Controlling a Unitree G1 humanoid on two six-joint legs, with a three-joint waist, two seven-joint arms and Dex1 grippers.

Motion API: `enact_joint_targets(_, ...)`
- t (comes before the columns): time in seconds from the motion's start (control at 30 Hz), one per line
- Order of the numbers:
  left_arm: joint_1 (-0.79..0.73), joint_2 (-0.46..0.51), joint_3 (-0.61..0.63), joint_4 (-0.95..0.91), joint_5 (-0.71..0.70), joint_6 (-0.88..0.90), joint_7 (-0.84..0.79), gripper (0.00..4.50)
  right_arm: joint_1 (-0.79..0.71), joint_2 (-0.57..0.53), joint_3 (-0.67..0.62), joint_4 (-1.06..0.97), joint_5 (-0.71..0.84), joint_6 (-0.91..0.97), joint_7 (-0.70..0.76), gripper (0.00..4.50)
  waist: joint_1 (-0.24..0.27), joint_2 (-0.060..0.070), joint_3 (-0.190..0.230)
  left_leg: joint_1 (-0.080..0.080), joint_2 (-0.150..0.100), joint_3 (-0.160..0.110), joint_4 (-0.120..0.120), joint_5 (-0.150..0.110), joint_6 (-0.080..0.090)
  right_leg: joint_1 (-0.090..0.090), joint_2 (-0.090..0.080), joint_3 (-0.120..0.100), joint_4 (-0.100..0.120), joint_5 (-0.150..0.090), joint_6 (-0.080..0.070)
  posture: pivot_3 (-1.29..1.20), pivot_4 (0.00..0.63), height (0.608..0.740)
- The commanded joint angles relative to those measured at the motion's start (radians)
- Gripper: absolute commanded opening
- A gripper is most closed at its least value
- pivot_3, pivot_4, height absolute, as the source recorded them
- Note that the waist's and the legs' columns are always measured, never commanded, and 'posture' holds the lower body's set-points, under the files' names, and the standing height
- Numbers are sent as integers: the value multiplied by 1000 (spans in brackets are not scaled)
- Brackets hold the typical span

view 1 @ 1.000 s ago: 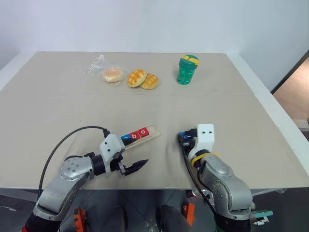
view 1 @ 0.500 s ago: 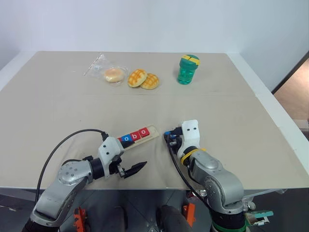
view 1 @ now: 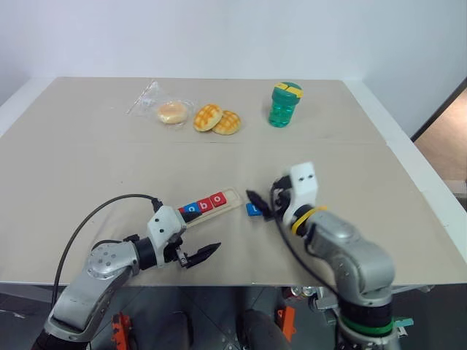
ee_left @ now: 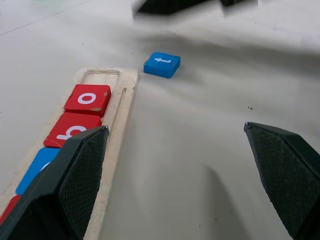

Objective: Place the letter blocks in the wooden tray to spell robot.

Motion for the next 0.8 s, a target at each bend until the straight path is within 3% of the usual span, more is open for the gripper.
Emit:
enact_joint_targets(0.03,-5,5,47,17,-18,-41,-18,4500,-50,-96,40,91,-16,-154,125,4476,0,0,0,0,0,0,0,0,0,0,0,0,0,-1,-2,0,150,740)
enact_joint_targets(0.3,-12,-15,110,39,-143,-3,-62,4500,-212,-99,219,421,-149,-545,256,4476,-2,0,0,0,2,-1,-4,0,1,-2,4,0,0,1,-1,0,150,740)
enact_joint_targets(0.53,-10,-2,131,26,-166,25,-49,4500,-388,-15,246,748,-186,-764,332,2343,0,0,0,0,2,-1,-4,0,1,-1,3,0,0,1,-1,0,150,740)
enact_joint_targets(0.77,-4,-8,114,8,-145,20,-28,4500,-481,59,305,998,-280,-935,360,2343,1,0,0,0,1,-1,-4,0,1,-1,2,0,0,1,-1,0,150,740)
enact_joint_targets(0.8,-4,-8,113,6,-145,21,-26,4500,-491,66,307,1028,-288,-954,365,2117,1,0,0,0,2,-1,-4,0,1,-1,2,0,0,1,-1,0,150,740)
